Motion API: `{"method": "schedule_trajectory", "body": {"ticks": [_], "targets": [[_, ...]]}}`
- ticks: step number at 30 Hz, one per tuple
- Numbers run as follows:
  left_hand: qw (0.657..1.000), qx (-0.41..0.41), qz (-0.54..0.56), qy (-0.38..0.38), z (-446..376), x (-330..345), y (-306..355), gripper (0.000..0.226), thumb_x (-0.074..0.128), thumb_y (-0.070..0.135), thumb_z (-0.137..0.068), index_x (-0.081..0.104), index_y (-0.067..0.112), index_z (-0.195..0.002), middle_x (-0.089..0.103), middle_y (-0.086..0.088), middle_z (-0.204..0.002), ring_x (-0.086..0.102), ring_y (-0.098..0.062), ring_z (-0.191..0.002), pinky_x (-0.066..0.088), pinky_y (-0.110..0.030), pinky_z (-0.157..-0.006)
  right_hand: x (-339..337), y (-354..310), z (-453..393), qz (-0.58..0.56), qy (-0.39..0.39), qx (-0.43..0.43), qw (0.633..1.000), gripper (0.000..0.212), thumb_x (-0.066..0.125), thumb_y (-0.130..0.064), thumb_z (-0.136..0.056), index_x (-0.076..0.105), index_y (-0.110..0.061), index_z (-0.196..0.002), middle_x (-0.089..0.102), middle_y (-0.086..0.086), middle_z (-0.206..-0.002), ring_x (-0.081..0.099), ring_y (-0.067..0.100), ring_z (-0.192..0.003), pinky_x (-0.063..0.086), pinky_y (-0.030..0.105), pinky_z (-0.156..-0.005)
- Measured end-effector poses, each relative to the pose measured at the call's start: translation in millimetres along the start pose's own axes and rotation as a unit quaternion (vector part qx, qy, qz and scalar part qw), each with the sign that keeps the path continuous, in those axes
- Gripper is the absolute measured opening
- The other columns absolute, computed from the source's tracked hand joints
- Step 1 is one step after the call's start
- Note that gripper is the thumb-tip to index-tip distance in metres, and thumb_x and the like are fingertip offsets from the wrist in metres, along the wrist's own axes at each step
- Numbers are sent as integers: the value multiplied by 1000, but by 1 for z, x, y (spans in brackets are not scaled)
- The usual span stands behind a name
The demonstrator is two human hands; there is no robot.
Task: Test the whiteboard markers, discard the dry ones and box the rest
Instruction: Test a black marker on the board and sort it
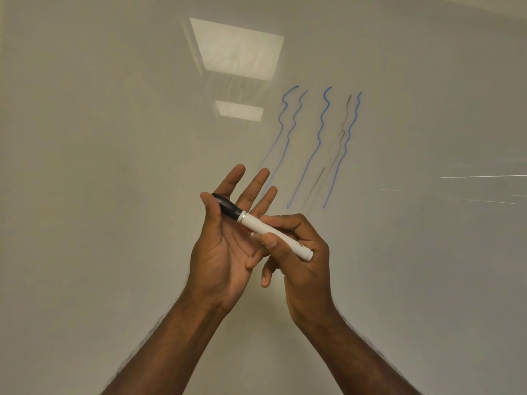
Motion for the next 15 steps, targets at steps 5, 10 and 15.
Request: {"method": "schedule_trajectory", "body": {"ticks": [5,10,15], "targets": [[1000,21,14,4,5,9,-2,52,19,51,-104,64,26,-114,53,-7,-151,49,-30,-140,43,-58,-108,-6,-6,0,-8,15,7,1000,22,70,-29,-85,74,-17,-104,74,10,-98,71,30,-70,55,28,-46],[997,6,80,-18,3,22,-10,51,28,50,-100,70,22,-94,51,-3,-153,47,-28,-141,42,-54,-110,-10,-12,-2,-3,21,13,1000,15,66,-15,-91,73,-11,-103,74,4,-93,71,26,-75,55,28,-46],[998,2,55,-18,1,24,-25,49,30,48,-98,69,19,-102,51,-8,-152,48,-32,-140,49,-56,-104,-34,-19,-3,15,-1,29,999,15,68,-12,-92,73,-9,-105,75,17,-97,73,36,-79,54,29,-47]]}}
Point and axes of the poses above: each hand's wrist, its own z-axis away from the middle knuckle, its own x-axis out of the palm, y = z × x, the point moved 5 cm from there along -z, towards the middle knuckle
